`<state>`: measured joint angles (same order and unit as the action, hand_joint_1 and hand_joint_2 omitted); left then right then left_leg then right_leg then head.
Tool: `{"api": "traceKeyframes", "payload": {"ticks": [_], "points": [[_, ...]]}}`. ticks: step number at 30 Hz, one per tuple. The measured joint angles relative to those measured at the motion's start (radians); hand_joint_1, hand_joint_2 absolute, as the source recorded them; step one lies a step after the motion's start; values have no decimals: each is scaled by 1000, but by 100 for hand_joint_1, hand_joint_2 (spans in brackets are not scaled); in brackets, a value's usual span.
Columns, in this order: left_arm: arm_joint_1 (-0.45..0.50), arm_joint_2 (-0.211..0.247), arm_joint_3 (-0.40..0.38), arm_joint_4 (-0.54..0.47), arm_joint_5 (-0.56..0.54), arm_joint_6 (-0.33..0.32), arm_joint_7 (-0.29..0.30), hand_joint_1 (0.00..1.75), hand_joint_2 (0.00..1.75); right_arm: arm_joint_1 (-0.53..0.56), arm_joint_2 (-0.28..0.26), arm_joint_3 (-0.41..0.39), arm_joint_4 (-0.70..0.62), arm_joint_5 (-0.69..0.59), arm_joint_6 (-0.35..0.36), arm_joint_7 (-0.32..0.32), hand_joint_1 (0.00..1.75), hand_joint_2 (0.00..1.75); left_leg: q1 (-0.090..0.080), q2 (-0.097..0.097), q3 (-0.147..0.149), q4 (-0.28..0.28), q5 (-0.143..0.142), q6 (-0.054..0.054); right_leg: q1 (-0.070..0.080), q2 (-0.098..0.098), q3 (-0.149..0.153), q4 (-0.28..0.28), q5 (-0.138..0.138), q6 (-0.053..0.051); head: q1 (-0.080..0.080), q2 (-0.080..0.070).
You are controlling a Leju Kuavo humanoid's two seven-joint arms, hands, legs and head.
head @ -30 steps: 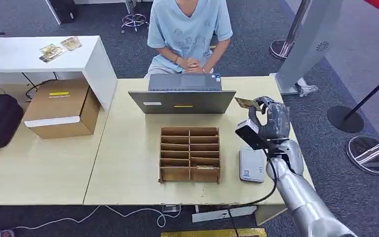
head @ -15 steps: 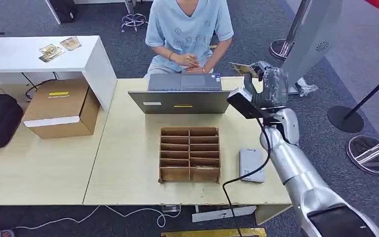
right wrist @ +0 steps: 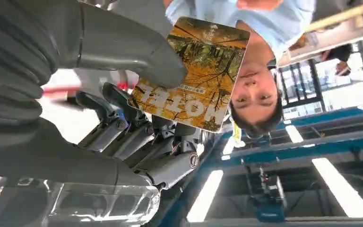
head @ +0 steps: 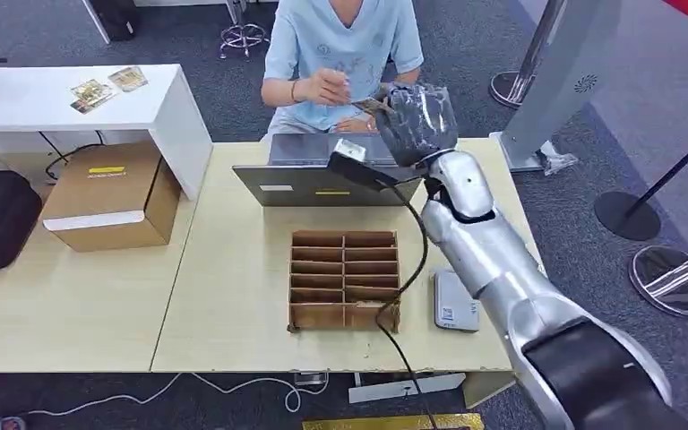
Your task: Pass the card to the sensor for recognition and then transmit it.
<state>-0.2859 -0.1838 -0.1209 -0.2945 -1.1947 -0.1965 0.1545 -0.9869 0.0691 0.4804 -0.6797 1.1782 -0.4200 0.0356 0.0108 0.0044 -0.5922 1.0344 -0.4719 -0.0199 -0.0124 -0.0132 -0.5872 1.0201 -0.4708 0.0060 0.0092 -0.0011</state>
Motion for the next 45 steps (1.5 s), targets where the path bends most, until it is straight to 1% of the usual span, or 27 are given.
{"api": "traceKeyframes", "payload": {"ticks": [1,3,5,7,8,10,13,15,19,20,21,22,23,24,33,36,40,44,45], "points": [[1,0,0,0,-6,1,0,0,0,-18,9,25,18,45,14,28,175,175,0,0,0,0,0,0,0,0,0,0,0,0,0,0],[4,-3,-2,0,-15,-1,-2,0,0,-49,26,61,47,108,50,54,175,175,0,0,0,0,0,0,0,0,0,0,0,0,0,0],[4,-7,-2,0,-16,-2,-3,0,0,-68,41,80,66,132,71,64,175,175,0,-1,-1,0,0,0,0,-1,0,0,0,0,1,0],[3,-7,-3,0,-15,-10,-9,0,0,-105,68,113,111,168,129,75,175,175,0,0,-1,0,0,0,0,0,-1,0,0,0,0,0],[2,-7,-4,0,-14,-12,-11,0,0,-122,77,125,125,178,146,80,175,175,0,0,-1,0,0,0,0,0,-1,0,0,0,0,0],[-2,-8,-4,0,-3,-16,-13,0,0,-145,96,141,147,175,194,87,175,175,0,0,-1,0,0,0,0,0,-1,0,0,0,0,0],[-3,-8,-3,0,19,-15,-13,0,0,-174,113,142,181,173,263,119,175,175,0,-1,-1,0,0,0,0,-1,-1,0,0,0,0,0],[-3,-8,-3,0,35,-13,-13,0,0,-200,117,140,210,166,290,142,175,175,0,-1,-1,0,0,0,0,0,-1,0,0,0,0,0],[-3,-10,-3,0,36,-6,-8,0,0,-225,117,106,242,132,301,161,175,175,0,-1,-1,0,0,0,0,0,-1,-1,0,0,0,0],[-4,-11,-3,0,30,-5,-7,0,0,-227,117,95,246,129,301,161,171,175,0,-1,-1,0,0,0,0,0,-1,-1,0,0,0,0],[-5,-14,-4,0,21,-5,-6,0,0,-228,117,84,251,122,299,158,65,175,0,-1,-1,0,0,0,0,0,-1,-1,0,0,0,0],[-6,-15,-5,0,17,-5,-4,0,0,-229,117,75,254,121,297,154,65,175,0,-1,-1,0,0,0,0,0,-1,-1,0,0,0,0],[-8,-16,-9,0,10,-5,2,0,0,-229,116,67,257,119,293,152,26,175,0,0,-1,1,0,0,0,0,-1,-1,0,0,0,0],[-9,-18,-15,0,2,-5,4,0,0,-228,116,58,261,115,288,149,0,175,0,0,-1,1,0,0,0,0,-1,-1,0,0,0,0],[-13,-19,-36,0,-8,-6,5,0,0,-225,104,2,274,94,227,132,0,175,0,0,-1,0,0,0,0,0,-2,0,0,0,0,0],[-13,-19,-39,0,-10,-4,7,0,0,-222,97,-22,273,79,182,132,0,175,0,0,-1,0,0,0,0,0,-2,-1,0,0,0,0],[-13,-23,-42,0,-7,7,12,0,0,-218,72,-67,263,58,103,98,0,175,0,-1,-1,1,0,0,0,0,-2,-1,0,0,0,0],[-12,-25,-42,0,-5,16,12,0,0,-206,45,-100,249,46,79,71,0,175,0,0,-1,1,0,0,0,0,-2,-1,0,0,0,0],[-12,-25,-42,0,-3,17,13,0,0,-198,36,-110,241,40,63,67,0,175,0,0,-1,1,0,0,0,0,-2,-1,0,0,0,0]]}}
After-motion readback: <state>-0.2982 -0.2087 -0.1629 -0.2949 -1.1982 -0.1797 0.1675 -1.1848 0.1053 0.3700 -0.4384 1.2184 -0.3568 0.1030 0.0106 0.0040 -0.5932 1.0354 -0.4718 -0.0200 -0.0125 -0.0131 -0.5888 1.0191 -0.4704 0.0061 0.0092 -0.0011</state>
